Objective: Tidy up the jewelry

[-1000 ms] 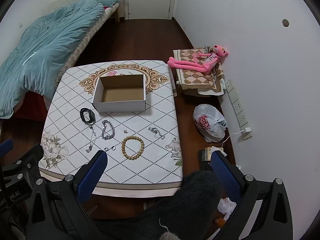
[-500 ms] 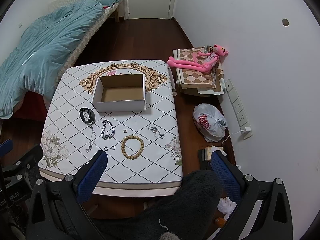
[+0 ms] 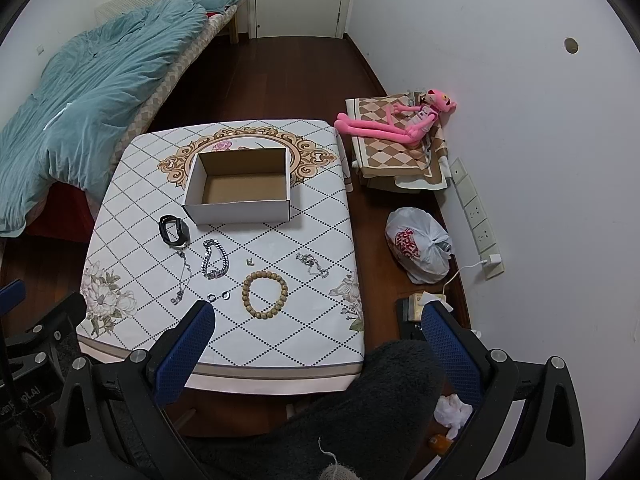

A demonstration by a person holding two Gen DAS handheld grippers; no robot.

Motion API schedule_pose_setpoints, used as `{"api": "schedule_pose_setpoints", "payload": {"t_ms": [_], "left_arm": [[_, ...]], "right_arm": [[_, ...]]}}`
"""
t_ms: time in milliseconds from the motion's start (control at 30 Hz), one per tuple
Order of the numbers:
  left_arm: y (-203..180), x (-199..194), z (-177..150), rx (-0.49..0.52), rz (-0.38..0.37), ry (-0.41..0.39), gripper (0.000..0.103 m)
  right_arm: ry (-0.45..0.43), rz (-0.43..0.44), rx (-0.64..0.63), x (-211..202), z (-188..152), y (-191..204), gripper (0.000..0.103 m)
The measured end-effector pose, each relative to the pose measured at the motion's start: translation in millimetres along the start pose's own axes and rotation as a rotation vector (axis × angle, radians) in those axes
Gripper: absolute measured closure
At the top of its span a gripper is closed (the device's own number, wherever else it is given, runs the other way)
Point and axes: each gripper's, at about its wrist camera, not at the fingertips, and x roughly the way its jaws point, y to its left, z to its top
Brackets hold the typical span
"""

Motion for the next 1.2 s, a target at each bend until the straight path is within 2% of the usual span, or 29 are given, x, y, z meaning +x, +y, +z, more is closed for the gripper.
{"api": "schedule_pose_setpoints", "payload": {"t_ms": [400,500,700,967,1200], "left_arm": [[-5,3,3,0.004,-0.006,0.005,0.000],[-2,13,9,0.000,0.014,-0.004,0.000],[12,54,20,-0.009,0.075,0.002,0.000],[20,125,21,0.019,0.090,0.099,0.000],[26,175,8,0.029,0.108,0.182,0.000]], "right_arm": [[0.001,0.000,0.002,0,0,0,0.000],[0.014,-0.003,0.013,8,1,-1,0.000],[0.098,-0.003,0.044,64,4,1,0.000],[0.227,0.010,0.051,160,-1,17,0.000],[0.297,0.024,0.053,214,-8,30,0.001]]}}
